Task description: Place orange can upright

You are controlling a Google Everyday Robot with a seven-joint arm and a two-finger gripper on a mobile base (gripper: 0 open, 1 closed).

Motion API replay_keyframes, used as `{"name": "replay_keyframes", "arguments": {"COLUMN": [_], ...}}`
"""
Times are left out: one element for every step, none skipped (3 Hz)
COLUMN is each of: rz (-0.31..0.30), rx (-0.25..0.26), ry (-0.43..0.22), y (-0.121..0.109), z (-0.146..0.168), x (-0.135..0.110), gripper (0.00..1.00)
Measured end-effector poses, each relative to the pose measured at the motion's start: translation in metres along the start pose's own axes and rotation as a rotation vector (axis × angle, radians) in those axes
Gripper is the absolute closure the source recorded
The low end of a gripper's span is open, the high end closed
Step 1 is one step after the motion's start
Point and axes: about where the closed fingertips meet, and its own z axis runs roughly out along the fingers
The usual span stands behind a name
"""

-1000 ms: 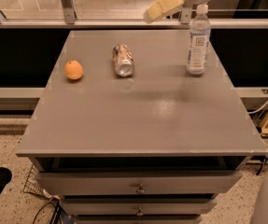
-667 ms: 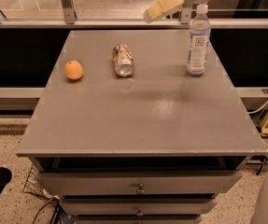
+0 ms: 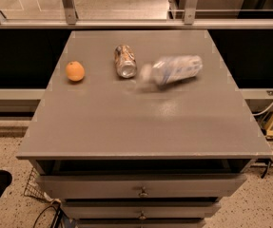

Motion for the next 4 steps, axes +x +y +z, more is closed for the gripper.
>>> {"name": "replay_keyframes", "arguments": {"rz": [-0.019,-0.029,-0.018,0.001], "rx": [0.160,0.260,0.294,0.268], "ry": [-0.059,-0.047,-0.019,0.016], "y": [-0.013,-0.029,-0.045,-0.053], "z": [-0.084,-0.116,-0.117,-0.097], "x": [-0.017,-0.018,-0.016,-0.013], "gripper": [0.00,0.00,0.00,0.00]}}
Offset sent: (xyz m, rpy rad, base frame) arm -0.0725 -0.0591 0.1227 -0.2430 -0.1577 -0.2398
